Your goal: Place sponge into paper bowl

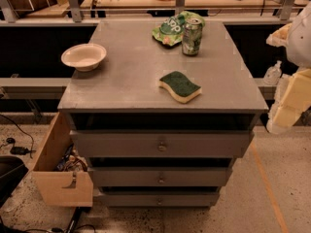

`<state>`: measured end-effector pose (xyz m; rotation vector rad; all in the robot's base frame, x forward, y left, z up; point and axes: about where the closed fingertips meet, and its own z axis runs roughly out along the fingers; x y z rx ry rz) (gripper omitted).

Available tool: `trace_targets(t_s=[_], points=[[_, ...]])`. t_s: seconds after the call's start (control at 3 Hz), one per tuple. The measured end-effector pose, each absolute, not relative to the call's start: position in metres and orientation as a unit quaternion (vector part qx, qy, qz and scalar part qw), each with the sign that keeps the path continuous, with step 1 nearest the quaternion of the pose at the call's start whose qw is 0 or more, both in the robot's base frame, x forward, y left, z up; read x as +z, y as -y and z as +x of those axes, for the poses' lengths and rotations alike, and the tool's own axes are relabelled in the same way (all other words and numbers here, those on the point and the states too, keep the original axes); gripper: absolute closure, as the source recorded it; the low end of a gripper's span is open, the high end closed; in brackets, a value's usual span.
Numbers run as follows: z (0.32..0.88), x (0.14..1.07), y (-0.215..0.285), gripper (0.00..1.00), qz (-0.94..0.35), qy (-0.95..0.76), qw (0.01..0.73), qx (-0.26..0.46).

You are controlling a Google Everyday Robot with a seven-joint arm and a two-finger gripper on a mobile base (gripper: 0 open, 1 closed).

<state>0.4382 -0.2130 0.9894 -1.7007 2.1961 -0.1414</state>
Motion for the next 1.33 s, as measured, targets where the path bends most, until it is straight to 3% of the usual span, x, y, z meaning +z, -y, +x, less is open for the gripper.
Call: trace_targets(t_s=[0.67, 1.33], points=[[0.442, 0.992, 0.213, 0.0, -0.587, -0.784, 0.196, -0.046], [0.473, 0.959, 0.211, 0.0, -0.468, -0.827, 0.308, 0.053]])
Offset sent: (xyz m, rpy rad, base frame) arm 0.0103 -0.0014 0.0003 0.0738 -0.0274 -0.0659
